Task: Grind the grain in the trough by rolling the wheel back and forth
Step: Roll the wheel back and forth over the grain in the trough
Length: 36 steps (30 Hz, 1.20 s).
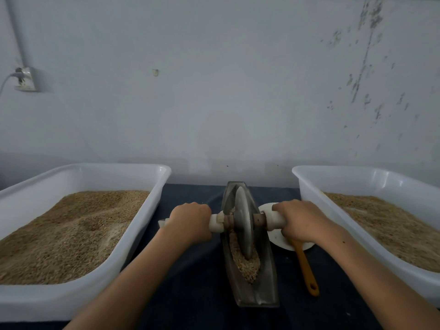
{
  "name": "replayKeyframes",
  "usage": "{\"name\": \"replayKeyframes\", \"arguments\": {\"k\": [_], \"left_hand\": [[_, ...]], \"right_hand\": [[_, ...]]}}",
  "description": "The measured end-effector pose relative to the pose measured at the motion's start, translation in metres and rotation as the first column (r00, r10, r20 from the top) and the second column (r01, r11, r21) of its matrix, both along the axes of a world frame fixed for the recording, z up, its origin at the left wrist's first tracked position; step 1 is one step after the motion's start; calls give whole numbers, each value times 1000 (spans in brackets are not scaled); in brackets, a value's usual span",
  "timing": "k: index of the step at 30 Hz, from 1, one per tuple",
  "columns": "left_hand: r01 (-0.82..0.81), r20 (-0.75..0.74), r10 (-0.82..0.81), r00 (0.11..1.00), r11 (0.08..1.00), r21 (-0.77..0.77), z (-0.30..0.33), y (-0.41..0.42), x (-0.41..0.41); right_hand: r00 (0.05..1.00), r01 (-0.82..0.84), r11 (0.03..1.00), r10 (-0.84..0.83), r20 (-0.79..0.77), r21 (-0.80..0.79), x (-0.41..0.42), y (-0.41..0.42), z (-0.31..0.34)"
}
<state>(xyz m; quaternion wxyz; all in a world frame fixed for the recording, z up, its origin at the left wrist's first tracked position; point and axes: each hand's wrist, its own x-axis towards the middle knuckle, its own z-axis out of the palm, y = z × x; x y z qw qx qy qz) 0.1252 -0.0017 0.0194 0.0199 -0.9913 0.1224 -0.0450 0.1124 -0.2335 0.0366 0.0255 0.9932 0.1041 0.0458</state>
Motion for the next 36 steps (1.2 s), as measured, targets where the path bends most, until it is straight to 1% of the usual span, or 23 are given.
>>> {"name": "replayKeyframes", "arguments": {"k": [2,4,8,11,13,15,17,20,24,26,28,30,32,36], "left_hand": [[5,1,-5,1000,1000,2,0,0,0],[0,20,0,1000,1000,-4,-2,1,0],[-26,108,26,994,1000,-9,-6,0,1],[-53,193,58,980,998,-32,-9,-2,0],[-54,232,62,971,998,-40,-11,-4,0],[-47,256,54,965,998,-30,-11,-3,-1],[-33,245,37,969,999,-17,-9,-3,-1],[-16,164,18,986,1000,-11,-6,-1,0],[6,12,-6,1000,1000,-12,0,2,0],[11,-4,-11,1000,1000,5,1,2,0],[4,23,-5,1000,1000,25,1,1,0],[0,63,-2,998,999,38,0,0,0],[-4,116,-1,993,999,42,-1,-1,0],[-33,246,33,969,999,-4,-8,-2,0]], "right_hand": [[1000,3,1000,-3,-18,-3,0,0,1],[1000,6,1000,-6,13,-14,0,0,-1],[988,-8,1000,10,154,-12,5,0,-13],[957,-20,1000,24,289,-18,10,0,-22],[941,-32,999,32,336,-6,11,0,-26],[941,-36,999,33,337,4,11,-1,-27],[955,-37,999,32,294,10,10,-1,-23],[983,-44,999,41,177,15,8,-2,-15],[999,-43,999,43,27,-2,3,-3,-3],[999,-51,999,50,-18,-4,2,-4,-1],[998,-48,999,49,-45,23,3,-5,-1],[998,-46,998,48,-32,43,4,-6,-5],[999,-46,997,45,16,60,6,-6,-10],[971,-62,997,50,232,46,10,-4,-22]]}}
